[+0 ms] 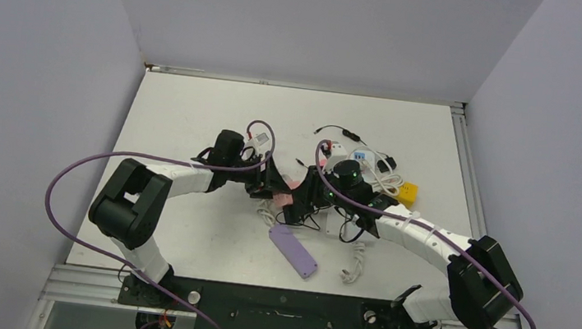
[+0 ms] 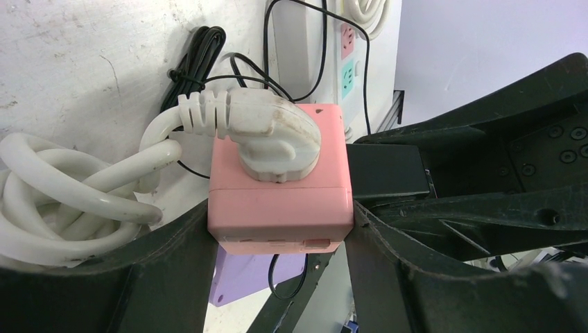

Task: Pull the plug off the socket
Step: Remove the plug from the socket.

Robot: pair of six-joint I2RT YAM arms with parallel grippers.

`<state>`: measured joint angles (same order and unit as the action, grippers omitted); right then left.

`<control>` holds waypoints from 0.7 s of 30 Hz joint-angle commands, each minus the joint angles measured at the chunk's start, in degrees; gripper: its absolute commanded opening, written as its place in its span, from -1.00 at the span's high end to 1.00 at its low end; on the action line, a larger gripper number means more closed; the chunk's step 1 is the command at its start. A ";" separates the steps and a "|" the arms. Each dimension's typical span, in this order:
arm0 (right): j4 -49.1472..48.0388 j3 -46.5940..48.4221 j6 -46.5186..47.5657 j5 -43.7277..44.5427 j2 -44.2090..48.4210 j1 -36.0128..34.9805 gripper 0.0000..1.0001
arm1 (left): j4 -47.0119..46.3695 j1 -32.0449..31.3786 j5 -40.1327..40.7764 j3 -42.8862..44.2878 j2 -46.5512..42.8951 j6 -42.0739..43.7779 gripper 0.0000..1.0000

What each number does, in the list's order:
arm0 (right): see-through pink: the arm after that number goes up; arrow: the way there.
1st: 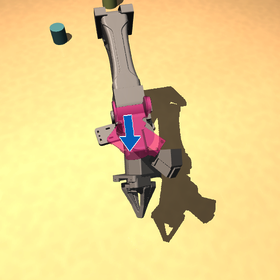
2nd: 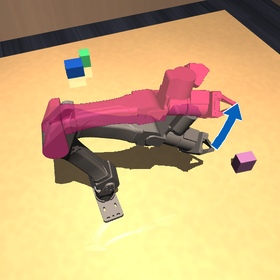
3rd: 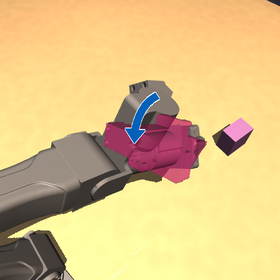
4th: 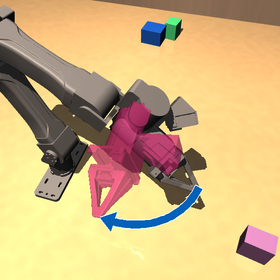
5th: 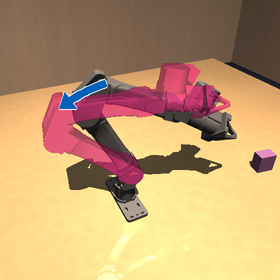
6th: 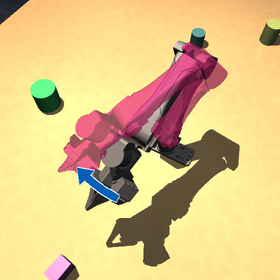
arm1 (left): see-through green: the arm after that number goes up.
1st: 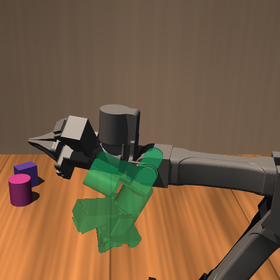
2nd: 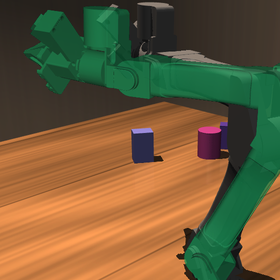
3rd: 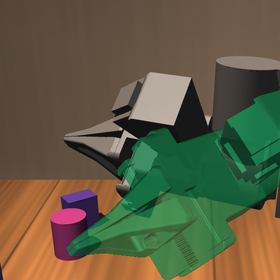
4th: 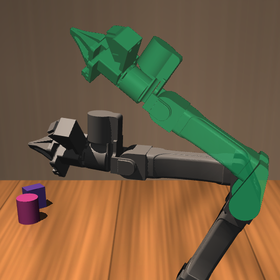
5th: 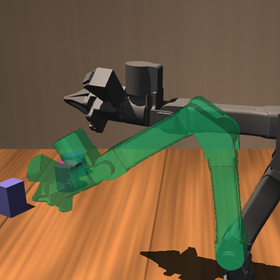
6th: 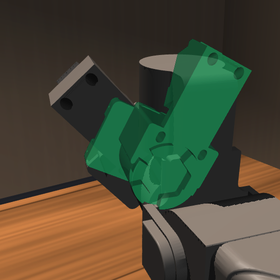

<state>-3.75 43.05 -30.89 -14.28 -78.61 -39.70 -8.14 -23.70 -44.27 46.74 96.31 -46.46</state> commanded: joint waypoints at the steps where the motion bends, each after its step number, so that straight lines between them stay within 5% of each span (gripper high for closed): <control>1: -5.07 2.16 0.54 2.39 2.95 -0.24 0.89 | 4.87 1.16 7.30 0.71 -0.10 4.44 1.00; 12: 3.53 7.85 6.87 21.69 1.16 -11.30 0.89 | 7.71 1.20 9.08 1.74 0.63 5.84 1.00; 21: 2.42 8.95 6.40 13.82 -0.17 -8.28 0.89 | 8.05 1.20 9.77 2.15 0.41 6.80 1.00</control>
<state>4.23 47.68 -26.30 3.51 -79.75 -49.76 -4.25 -23.46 -44.64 47.64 96.31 -41.06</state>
